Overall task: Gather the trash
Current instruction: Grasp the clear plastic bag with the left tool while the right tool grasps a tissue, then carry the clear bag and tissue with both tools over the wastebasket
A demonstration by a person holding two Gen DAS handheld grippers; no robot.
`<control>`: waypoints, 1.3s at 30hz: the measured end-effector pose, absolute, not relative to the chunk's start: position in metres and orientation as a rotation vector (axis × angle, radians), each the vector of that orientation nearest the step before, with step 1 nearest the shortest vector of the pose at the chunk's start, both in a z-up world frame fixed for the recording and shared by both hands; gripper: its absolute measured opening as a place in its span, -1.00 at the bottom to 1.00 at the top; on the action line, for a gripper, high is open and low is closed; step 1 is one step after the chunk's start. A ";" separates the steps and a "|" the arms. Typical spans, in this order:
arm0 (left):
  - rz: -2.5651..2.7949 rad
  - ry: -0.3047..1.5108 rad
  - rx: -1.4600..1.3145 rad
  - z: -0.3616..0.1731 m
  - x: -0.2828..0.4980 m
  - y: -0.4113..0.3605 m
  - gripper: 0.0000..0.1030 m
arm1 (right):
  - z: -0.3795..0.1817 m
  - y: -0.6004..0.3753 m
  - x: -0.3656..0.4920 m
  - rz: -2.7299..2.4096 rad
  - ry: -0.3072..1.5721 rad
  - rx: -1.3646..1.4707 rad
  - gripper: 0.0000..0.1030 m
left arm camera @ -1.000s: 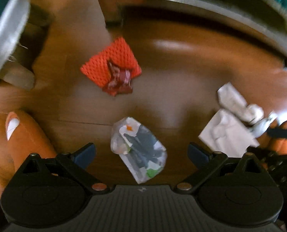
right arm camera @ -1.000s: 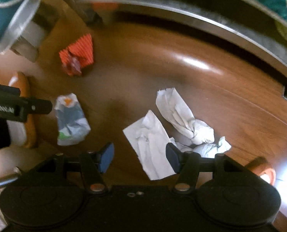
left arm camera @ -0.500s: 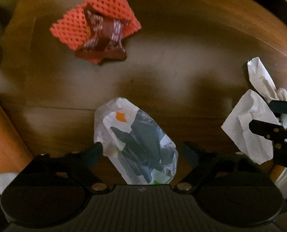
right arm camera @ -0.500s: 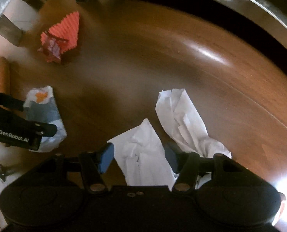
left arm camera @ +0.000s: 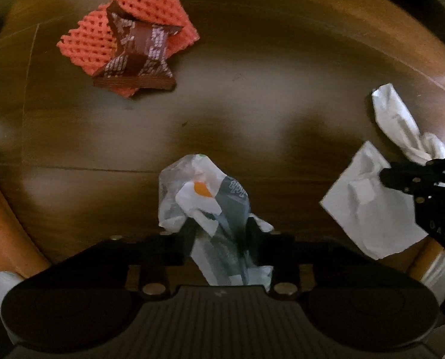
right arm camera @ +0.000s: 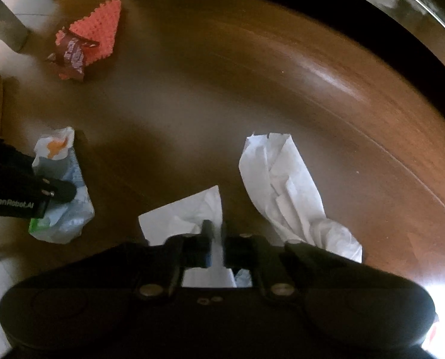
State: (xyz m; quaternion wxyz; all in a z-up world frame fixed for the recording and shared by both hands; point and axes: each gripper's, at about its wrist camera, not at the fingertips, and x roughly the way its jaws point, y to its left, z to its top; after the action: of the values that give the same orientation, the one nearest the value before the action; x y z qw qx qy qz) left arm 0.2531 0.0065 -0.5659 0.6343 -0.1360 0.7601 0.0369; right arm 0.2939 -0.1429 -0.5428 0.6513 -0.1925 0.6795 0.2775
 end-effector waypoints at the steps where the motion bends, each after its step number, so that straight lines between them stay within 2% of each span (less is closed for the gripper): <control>1: 0.083 1.733 -0.308 -0.563 0.254 0.006 -0.48 | -0.539 -0.143 0.294 0.630 1.537 -0.421 -0.98; 7: 0.082 1.694 -0.339 -0.534 0.261 0.007 -0.63 | -0.506 -0.146 0.291 0.598 1.503 -0.374 -1.00; 14: 0.083 1.594 -0.345 -0.473 0.268 0.012 -0.64 | -0.444 -0.149 0.280 0.540 1.413 -0.327 -1.00; 28: 0.063 1.278 -0.369 -0.286 0.238 0.031 -0.64 | -0.252 -0.134 0.232 0.573 1.102 -0.201 -1.00; 39: 0.083 0.991 -0.304 -0.142 0.194 0.078 -0.64 | -0.104 -0.090 0.198 0.706 0.758 -0.279 -1.00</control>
State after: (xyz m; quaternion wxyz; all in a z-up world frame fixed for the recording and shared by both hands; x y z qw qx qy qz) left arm 0.1937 0.0782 -0.1421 0.8678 -0.1451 0.4736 0.0399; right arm 0.1977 -0.0897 -0.1036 0.8595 -0.1329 0.3611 0.3363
